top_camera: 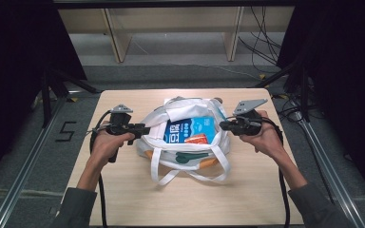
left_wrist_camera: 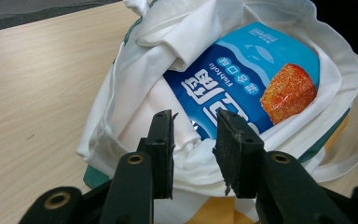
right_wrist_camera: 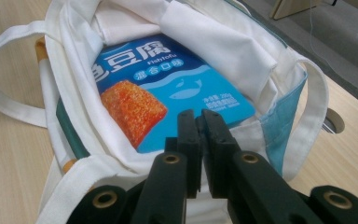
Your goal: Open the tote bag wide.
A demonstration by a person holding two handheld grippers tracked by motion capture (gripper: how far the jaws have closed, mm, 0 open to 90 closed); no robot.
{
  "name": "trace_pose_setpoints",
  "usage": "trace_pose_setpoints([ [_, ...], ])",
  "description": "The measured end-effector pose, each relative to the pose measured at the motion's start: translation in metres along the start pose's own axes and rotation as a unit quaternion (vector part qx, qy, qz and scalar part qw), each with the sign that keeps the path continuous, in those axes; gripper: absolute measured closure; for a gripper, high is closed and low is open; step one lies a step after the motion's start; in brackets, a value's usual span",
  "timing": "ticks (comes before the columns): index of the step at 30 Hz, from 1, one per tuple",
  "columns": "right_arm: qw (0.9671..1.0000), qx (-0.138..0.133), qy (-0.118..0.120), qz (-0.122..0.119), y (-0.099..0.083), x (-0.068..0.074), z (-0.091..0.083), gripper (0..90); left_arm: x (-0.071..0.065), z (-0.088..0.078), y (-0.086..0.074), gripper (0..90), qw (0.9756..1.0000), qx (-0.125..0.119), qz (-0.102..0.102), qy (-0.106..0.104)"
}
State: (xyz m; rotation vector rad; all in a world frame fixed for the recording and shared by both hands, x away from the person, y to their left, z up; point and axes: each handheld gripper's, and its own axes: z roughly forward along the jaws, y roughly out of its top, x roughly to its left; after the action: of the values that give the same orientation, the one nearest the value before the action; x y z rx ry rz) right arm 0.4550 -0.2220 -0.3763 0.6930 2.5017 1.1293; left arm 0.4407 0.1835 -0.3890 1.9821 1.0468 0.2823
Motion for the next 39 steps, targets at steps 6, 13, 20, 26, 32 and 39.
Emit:
trace_pose_setpoints([
  [6, 0.9999, -0.010, -0.003, -0.012, -0.004, 0.001, -0.004, 84.7, -0.008, -0.002, -0.004, 63.6, 1.0000, 0.001, 0.005, -0.003],
  [13, 0.9998, -0.006, -0.010, 0.014, -0.012, 0.003, -0.008, 79.4, -0.014, -0.004, -0.012, 58.4, 0.9999, 0.000, 0.017, -0.002],
  [20, 0.9997, -0.013, -0.014, 0.017, -0.018, 0.001, -0.011, 74.7, -0.016, -0.007, -0.019, 54.1, 0.9999, -0.003, 0.016, -0.002],
  [26, 0.9994, -0.005, -0.017, 0.030, -0.022, 0.001, -0.014, 70.2, -0.018, -0.007, -0.024, 50.9, 0.9999, -0.005, 0.016, -0.003],
  [32, 0.9990, -0.004, -0.021, 0.040, -0.029, -0.002, -0.015, 66.8, -0.019, -0.009, -0.028, 48.0, 0.9998, -0.003, 0.019, -0.002],
  [39, 0.9985, -0.010, -0.032, 0.043, -0.034, -0.002, -0.016, 62.6, -0.020, -0.010, -0.032, 44.6, 0.9999, -0.006, 0.011, -0.006],
])
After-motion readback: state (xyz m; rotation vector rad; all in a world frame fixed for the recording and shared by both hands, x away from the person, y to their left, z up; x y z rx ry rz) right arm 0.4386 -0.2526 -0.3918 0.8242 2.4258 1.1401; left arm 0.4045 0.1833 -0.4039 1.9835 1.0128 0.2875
